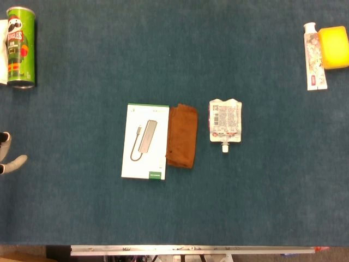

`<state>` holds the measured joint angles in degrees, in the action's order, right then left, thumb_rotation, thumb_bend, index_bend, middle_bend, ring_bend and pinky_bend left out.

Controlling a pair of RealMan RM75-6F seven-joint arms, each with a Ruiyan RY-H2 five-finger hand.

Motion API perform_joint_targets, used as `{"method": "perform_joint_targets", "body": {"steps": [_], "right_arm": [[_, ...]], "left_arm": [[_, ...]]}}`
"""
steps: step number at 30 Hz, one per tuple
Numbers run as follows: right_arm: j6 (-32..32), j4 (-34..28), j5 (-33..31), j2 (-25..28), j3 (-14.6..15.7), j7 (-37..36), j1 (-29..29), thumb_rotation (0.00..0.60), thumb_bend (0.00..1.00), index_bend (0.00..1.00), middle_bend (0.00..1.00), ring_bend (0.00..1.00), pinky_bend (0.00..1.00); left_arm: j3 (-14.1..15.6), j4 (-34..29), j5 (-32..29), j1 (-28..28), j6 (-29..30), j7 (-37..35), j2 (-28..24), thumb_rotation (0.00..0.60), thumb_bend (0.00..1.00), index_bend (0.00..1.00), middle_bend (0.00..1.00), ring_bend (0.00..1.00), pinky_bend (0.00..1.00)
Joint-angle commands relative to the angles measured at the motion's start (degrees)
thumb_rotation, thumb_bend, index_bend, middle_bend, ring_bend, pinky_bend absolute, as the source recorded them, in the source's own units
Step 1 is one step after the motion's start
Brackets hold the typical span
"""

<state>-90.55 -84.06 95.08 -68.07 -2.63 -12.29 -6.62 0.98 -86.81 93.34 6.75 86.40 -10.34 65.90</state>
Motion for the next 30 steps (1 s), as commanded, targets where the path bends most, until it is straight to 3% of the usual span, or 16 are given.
{"method": "perform_joint_targets", "body": {"steps": [1, 8, 15, 30], "right_arm": [[-0.86, 0.73, 0.49, -0.49, -0.15, -1.64, 0.07, 0.600, 0.00, 1.00, 1.00, 1.00, 0.50], [-1.71, 2.15, 0.36, -1.26, -0.30, -2.76, 0.17, 0.593, 0.00, 1.00, 1.00, 1.00, 0.33], [0.42, 1.09, -1.69, -0.84, -0.30, 2.53, 0.22, 0.443, 0.00, 1.00, 1.00, 1.00, 0.12], [-1.60, 2.42, -0.06, -2.29, -0.44, -1.55, -0.03, 0.416, 0.00, 1.00, 1.00, 1.00, 0.09]], "left_arm": [[0.08, 0.04, 0.06, 0.08, -0.17, -0.12, 0.00, 0.600, 0.00, 0.95, 1.00, 0.64, 0.13], [0.35, 0.47, 0.49, 0.18, -0.09, -1.31, -0.22, 0.600, 0.00, 0.95, 1.00, 0.67, 0.13], [0.18, 0.35, -0.08, 0.11, -0.17, -0.39, 0.02, 0.600, 0.00, 0.95, 1.00, 0.67, 0.13], [0.47, 0.32, -0.06, 0.18, -0.31, -3.42, -0.19, 0.600, 0.00, 0.95, 1.00, 0.67, 0.13]]}}
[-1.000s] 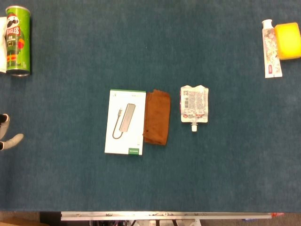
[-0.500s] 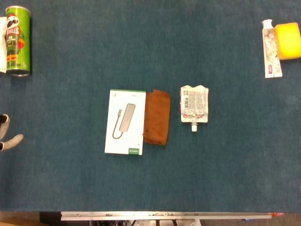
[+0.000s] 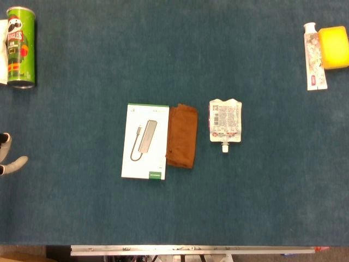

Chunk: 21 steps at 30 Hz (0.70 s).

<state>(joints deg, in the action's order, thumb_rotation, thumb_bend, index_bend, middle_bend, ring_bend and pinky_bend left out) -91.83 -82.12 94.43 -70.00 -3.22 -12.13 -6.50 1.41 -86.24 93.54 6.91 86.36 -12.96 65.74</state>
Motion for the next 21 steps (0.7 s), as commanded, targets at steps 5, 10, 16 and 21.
{"method": "perform_joint_targets", "body": {"steps": [5, 10, 16, 21], "right_arm": [[1.08, 0.18, 3.09, 0.65, 2.26, -11.39, -1.26, 0.417, 0.00, 1.00, 1.00, 1.00, 0.09], [2.29, 0.81, 7.81, 1.97, 5.61, -22.92, -3.22, 0.416, 0.00, 1.00, 1.00, 1.00, 0.09], [3.74, 1.37, 14.07, 4.13, 10.80, -39.06, -6.59, 0.414, 0.00, 1.00, 1.00, 1.00, 0.09], [3.91, 1.84, 17.63, 5.30, 14.10, -47.65, -8.75, 0.415, 0.00, 1.00, 1.00, 1.00, 0.09]], "left_arm": [[0.91, -2.18, -0.14, 0.59, -2.04, -6.80, -1.24, 0.600, 0.00, 0.95, 1.00, 0.67, 0.13], [2.49, -4.06, 2.42, 1.43, -2.44, -18.22, -2.65, 0.600, 0.00, 0.95, 1.00, 0.68, 0.13], [5.38, -5.27, 7.56, 3.12, -1.67, -36.60, -4.53, 0.600, 0.00, 0.96, 1.00, 0.69, 0.13], [8.63, -5.88, 11.95, 5.48, -1.72, -52.08, -7.07, 0.529, 0.00, 0.96, 1.00, 0.70, 0.13]]}}
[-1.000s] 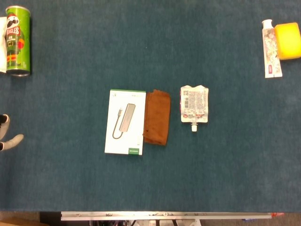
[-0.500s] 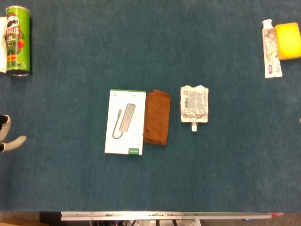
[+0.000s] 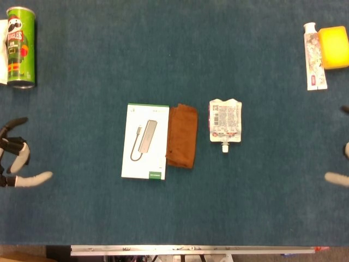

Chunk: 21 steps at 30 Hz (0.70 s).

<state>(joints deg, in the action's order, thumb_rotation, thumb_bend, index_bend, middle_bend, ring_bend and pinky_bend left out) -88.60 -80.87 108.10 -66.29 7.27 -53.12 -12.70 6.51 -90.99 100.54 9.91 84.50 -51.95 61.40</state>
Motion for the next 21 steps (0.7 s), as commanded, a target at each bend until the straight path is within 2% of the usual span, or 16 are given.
{"method": "perform_joint_targets", "body": {"steps": [1, 5, 8, 11, 16, 21], "right_arm": [[0.70, 0.60, 4.39, 1.77, 4.04, -7.68, -2.85, 0.415, 0.00, 1.00, 1.00, 1.00, 0.09], [-0.57, 0.97, 9.29, 3.27, 7.85, -17.09, -5.64, 0.415, 0.00, 1.00, 1.00, 1.00, 0.09], [-2.65, 1.99, 11.42, 3.42, 9.40, -21.37, -6.77, 0.416, 0.00, 1.00, 1.00, 1.00, 0.10], [-4.73, 2.91, 13.58, 3.51, 10.78, -23.75, -7.69, 0.416, 0.00, 1.00, 1.00, 1.00, 0.11], [-7.31, 3.62, 16.16, 4.08, 12.94, -26.71, -9.27, 0.415, 0.00, 1.00, 1.00, 1.00, 0.11], [-9.25, 4.11, 17.36, 4.22, 14.44, -29.39, -10.62, 0.415, 0.00, 1.00, 1.00, 1.00, 0.12]], "left_arm": [[3.91, -1.11, 5.42, 2.79, 0.16, -14.77, -3.00, 0.525, 0.00, 0.96, 1.00, 0.70, 0.13], [6.45, -0.82, 8.45, 4.97, 0.69, -26.39, -4.20, 0.488, 0.00, 0.97, 1.00, 0.70, 0.13], [8.01, -0.45, 10.24, 6.24, 1.23, -32.04, -4.72, 0.420, 0.00, 0.97, 1.00, 0.71, 0.13], [9.45, 0.08, 11.72, 7.38, 2.00, -37.04, -5.10, 0.397, 0.00, 0.97, 1.00, 0.71, 0.13], [11.17, 0.76, 13.34, 8.67, 2.91, -40.61, -4.99, 0.361, 0.00, 0.98, 1.00, 0.71, 0.15], [12.90, 1.36, 14.97, 10.24, 3.88, -45.08, -5.02, 0.354, 0.00, 0.98, 1.00, 0.72, 0.15]]}}
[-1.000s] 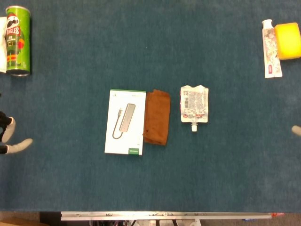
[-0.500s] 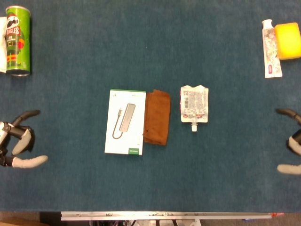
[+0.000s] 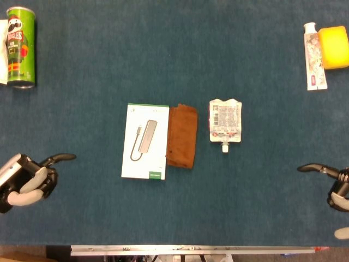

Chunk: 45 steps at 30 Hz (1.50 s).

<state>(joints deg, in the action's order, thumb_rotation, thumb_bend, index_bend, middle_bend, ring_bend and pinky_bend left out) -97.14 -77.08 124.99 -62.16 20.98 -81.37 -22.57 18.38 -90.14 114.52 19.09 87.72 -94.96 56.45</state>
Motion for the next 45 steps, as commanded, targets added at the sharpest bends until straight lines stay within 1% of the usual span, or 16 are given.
{"method": "perform_joint_targets", "body": {"steps": [1, 6, 11, 21, 34, 45], "right_arm": [[-0.95, 0.47, 0.42, 0.03, 0.94, -1.49, -0.98, 0.415, 0.00, 1.00, 1.00, 1.00, 0.12], [-1.67, 0.94, -0.22, -0.40, 1.61, -2.29, -1.53, 0.416, 0.00, 1.00, 1.00, 1.00, 0.12], [-2.91, 1.92, -0.42, -0.74, 2.68, -4.86, -2.21, 0.414, 0.00, 1.00, 1.00, 1.00, 0.12], [-5.44, 3.21, -0.33, -0.73, 4.58, -8.35, -3.20, 0.414, 0.00, 1.00, 1.00, 1.00, 0.13], [-6.11, 3.72, -2.10, -0.43, 5.46, -8.05, -3.53, 0.414, 0.00, 1.00, 1.00, 1.00, 0.14], [-6.25, 3.29, -2.64, -0.28, 5.95, -6.79, -3.38, 0.415, 0.00, 1.00, 1.00, 1.00, 0.15]], "left_arm": [[1.35, 0.77, 1.28, 1.47, 0.88, -3.03, 0.01, 0.354, 0.00, 0.98, 1.00, 0.72, 0.15], [2.53, 2.32, 2.26, 2.95, 1.50, -6.25, 0.87, 0.347, 0.00, 0.98, 1.00, 0.72, 0.16], [3.94, 3.86, 2.80, 4.11, 2.44, -9.49, 1.50, 0.341, 0.00, 0.98, 1.00, 0.73, 0.16], [6.12, 4.95, 3.09, 5.50, 3.93, -11.60, 1.86, 0.338, 0.00, 0.99, 1.00, 0.73, 0.18], [7.29, 5.00, 1.44, 6.43, 3.97, -10.00, 2.08, 0.337, 0.00, 0.99, 1.00, 0.73, 0.18], [7.98, 5.45, 0.51, 7.04, 3.82, -10.25, 2.47, 0.335, 0.00, 0.99, 1.00, 0.73, 0.18]]}}
